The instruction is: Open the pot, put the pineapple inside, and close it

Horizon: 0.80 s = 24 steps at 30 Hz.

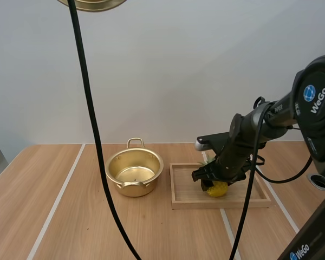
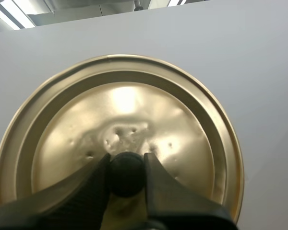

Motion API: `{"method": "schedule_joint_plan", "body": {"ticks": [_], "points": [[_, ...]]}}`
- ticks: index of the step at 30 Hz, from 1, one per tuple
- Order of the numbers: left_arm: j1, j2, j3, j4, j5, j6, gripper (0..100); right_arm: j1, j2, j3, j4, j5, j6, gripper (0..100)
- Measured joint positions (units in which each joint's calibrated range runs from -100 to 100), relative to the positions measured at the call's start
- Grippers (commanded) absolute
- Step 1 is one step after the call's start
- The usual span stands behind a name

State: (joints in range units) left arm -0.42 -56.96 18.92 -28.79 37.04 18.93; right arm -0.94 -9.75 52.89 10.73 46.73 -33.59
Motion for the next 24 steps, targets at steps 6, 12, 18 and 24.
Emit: {"method": "schedule_joint_plan", "body": {"ticks": [6, 12, 18, 24], "points": [[0.00, 0.00, 0.00, 0.00, 0.00, 0.00, 0, 0.00, 0.78, 0.00, 0.00, -1.75, 0.00, 99], [0.00, 0.00, 0.00, 0.00, 0.00, 0.00, 0, 0.00, 1.10, 0.00, 0.00, -2.76, -1.21, 34], [0.00, 0.00, 0.00, 0.00, 0.00, 0.00, 0, 0.00, 1.10, 0.00, 0.00, -3.08, -1.61, 0], [0.00, 0.00, 0.00, 0.00, 0.00, 0.00, 0, 0.00, 1.10, 0.00, 0.00, -3.26, -1.69, 0]]}}
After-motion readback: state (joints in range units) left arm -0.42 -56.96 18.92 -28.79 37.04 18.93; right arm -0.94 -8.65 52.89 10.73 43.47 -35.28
